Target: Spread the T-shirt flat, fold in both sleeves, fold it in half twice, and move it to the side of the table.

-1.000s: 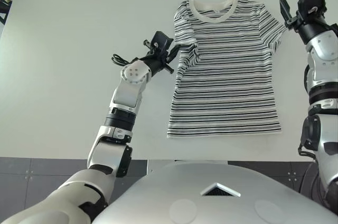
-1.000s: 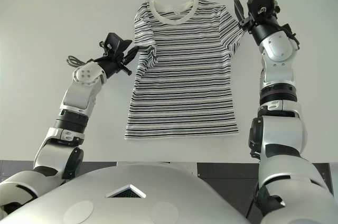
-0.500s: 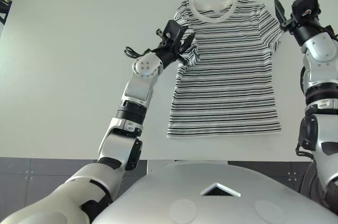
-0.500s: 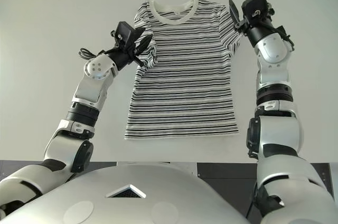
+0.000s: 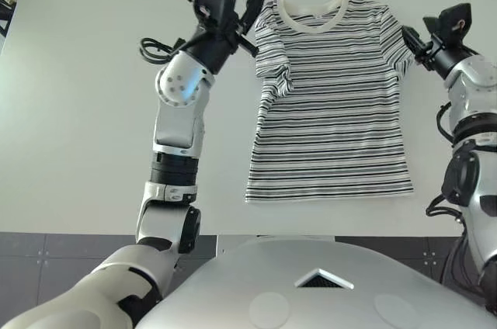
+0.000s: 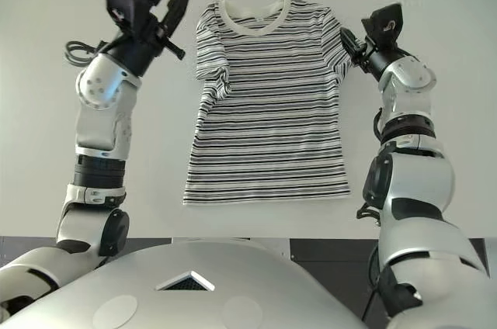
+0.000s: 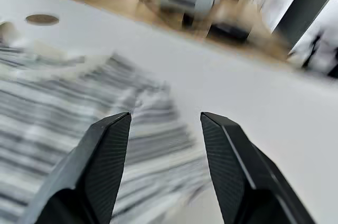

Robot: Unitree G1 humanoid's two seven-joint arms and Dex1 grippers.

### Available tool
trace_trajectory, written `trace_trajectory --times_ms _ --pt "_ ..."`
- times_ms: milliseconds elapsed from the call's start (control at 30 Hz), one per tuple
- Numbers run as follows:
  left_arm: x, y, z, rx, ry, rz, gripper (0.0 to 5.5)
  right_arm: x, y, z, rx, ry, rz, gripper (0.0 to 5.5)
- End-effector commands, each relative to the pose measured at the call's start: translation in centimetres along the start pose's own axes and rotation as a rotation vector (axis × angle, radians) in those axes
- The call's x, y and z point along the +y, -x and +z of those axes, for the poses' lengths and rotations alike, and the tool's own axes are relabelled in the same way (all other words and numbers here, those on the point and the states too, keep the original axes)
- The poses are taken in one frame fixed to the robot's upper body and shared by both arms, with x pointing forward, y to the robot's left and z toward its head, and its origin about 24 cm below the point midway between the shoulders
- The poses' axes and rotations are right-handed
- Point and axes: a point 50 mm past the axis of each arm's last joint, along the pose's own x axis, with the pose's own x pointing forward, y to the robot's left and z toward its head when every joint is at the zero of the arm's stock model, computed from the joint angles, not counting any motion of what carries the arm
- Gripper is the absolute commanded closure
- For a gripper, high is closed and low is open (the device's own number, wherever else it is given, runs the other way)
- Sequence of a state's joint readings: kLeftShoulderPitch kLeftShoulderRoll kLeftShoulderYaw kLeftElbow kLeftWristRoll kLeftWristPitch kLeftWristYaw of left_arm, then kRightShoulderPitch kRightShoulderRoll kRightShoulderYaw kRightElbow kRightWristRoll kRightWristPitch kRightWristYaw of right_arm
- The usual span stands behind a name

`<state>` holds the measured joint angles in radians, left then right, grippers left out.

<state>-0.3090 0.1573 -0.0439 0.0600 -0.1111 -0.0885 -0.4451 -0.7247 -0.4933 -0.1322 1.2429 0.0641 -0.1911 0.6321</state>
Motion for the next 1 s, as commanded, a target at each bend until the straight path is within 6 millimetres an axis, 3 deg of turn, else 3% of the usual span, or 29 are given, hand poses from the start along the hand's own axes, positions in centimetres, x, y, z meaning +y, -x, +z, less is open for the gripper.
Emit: trace_trajectory --times_ms 33,333,700,1000 --pt "1.2 1.0 0.6 -0.01 -0.02 0.061 4.05 -0.9 0.3 0.1 0.072 -0.083 -0.003 3.06" --pt "1.5 1.7 0.3 0.007 -0.004 0.097 4.05 0.1 0.3 -2.2 0.195 -0.154 0.026 3.06" --pt "1.4 1.7 0.0 0.021 0.014 0.093 4.05 -2.5 1.3 0.5 0.047 -0.226 -0.021 3.06" --pt "1.5 1.9 0.0 0.024 0.012 0.097 4.05 -1.9 1.6 -2.4 0.158 -0.214 -0.093 3.06"
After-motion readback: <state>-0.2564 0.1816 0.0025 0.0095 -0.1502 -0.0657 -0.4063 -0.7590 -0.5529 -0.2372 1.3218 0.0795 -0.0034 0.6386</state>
